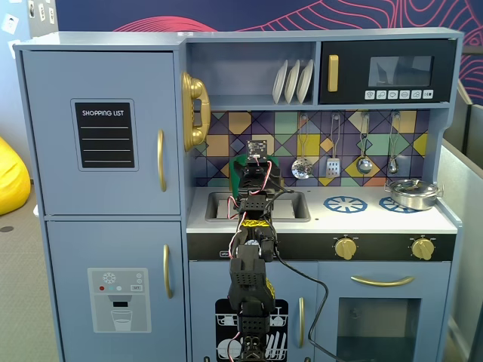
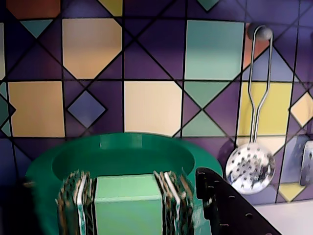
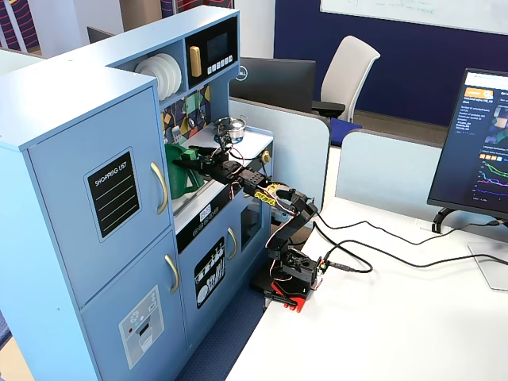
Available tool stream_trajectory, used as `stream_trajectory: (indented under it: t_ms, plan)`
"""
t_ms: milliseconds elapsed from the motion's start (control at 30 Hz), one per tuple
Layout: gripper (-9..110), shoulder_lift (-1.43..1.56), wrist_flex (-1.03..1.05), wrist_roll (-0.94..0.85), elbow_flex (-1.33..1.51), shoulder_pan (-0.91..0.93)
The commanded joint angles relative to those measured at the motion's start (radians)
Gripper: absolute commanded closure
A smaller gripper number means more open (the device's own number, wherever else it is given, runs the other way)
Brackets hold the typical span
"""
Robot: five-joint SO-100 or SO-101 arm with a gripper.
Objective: Take off the lid from the green recipient and place it on the counter
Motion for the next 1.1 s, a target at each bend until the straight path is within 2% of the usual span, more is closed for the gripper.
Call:
stream_trajectory:
  t_ms: [0, 400, 667, 1067]
  plan:
    - [101, 0.003, -0.078, 0.046, -0.06, -0.029]
    - [101, -0.002, -0.107, 0.025, -0.055, -0.032]
    - [101, -0.017, -0.209, 0.026, -0.067, -0.032]
    - [101, -0.02, -0.21, 0.032, -0.123, 0.067]
